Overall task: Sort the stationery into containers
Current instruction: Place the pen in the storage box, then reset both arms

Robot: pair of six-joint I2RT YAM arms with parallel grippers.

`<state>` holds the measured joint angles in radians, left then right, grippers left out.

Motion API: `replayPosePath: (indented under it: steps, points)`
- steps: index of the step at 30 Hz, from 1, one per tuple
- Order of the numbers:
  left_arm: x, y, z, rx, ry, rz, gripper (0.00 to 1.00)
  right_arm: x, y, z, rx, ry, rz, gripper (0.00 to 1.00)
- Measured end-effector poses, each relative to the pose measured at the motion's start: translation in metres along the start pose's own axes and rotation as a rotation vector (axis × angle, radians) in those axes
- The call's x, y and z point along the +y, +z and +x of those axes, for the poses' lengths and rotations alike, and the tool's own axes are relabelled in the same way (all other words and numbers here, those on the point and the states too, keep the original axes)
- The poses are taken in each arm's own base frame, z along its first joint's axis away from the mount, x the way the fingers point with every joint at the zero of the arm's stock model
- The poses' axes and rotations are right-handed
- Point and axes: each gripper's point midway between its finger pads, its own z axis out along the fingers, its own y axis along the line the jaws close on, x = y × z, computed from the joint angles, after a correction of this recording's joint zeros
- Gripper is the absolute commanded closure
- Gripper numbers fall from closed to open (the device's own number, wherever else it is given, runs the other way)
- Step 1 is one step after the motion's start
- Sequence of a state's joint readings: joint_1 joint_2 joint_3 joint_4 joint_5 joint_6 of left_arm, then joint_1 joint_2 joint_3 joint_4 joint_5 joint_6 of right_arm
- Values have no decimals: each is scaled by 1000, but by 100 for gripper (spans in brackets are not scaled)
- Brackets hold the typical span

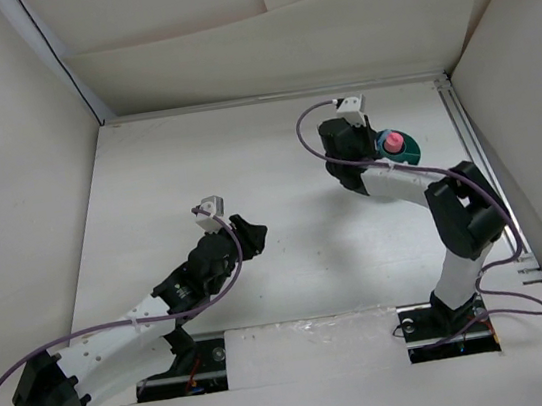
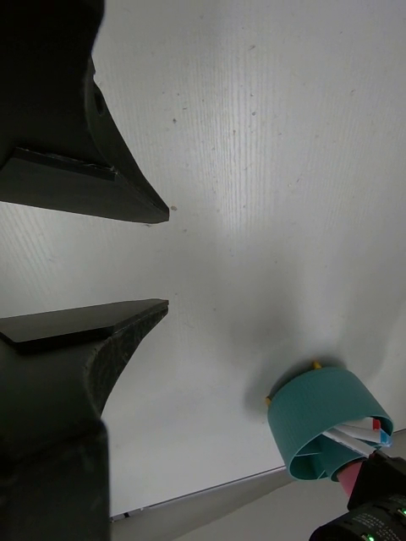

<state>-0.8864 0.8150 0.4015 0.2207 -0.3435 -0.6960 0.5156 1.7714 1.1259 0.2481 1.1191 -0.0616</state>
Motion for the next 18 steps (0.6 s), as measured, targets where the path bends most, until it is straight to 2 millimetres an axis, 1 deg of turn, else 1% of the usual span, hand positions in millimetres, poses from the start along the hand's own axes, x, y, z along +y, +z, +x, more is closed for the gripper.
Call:
replayPosePath:
  steps: [1, 4, 5, 10, 13, 14, 18]
  points:
    - [0, 0, 0, 0, 0, 0, 62, 1, -1, 0, -1, 3, -1, 78]
    - [0, 0, 0, 0, -1, 1, 62, 2, -3, 5, 1, 1, -2, 73]
    - [0, 0, 0, -1, -1, 1, 62, 2, -4, 7, 3, -1, -2, 73]
    - [-2, -2, -4, -11, -7, 11, 62, 0, -8, 13, 7, 6, -8, 61]
    - [-3, -3, -5, -17, -10, 16, 61, -3, -13, 10, 1, 30, -15, 55]
    - [-3, -3, -6, -17, -10, 17, 61, -4, -14, 8, -2, 40, -18, 51]
    - [-3, -3, -5, -16, -10, 16, 59, -9, -21, -5, -18, 89, -34, 41]
